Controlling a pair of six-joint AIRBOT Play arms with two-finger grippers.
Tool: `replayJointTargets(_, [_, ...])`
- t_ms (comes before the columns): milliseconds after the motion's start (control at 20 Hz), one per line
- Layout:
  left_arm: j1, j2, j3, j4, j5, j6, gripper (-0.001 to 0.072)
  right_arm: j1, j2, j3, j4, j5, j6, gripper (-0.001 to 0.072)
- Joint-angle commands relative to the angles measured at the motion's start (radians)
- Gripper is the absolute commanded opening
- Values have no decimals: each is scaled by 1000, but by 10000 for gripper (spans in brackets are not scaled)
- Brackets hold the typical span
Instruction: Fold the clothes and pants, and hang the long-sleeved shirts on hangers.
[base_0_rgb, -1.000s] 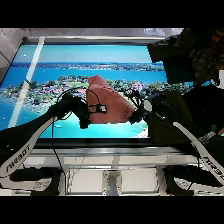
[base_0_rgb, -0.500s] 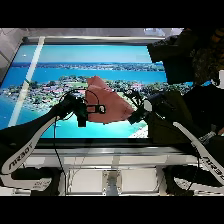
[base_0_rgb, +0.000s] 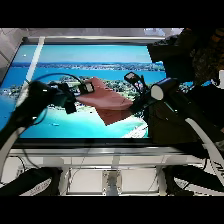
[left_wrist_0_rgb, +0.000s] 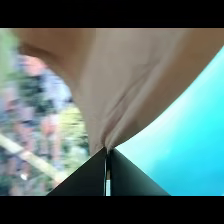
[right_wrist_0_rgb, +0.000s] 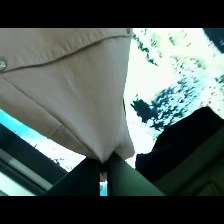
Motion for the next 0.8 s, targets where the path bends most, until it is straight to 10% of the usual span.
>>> replayJointTargets(0, [23, 185, 147, 2, 24, -129, 16, 3, 81, 142, 12, 131, -27, 21])
replayJointTargets(750, [21, 241, 498, -170, 657, -503, 16, 90, 237, 438, 187, 523, -41, 18])
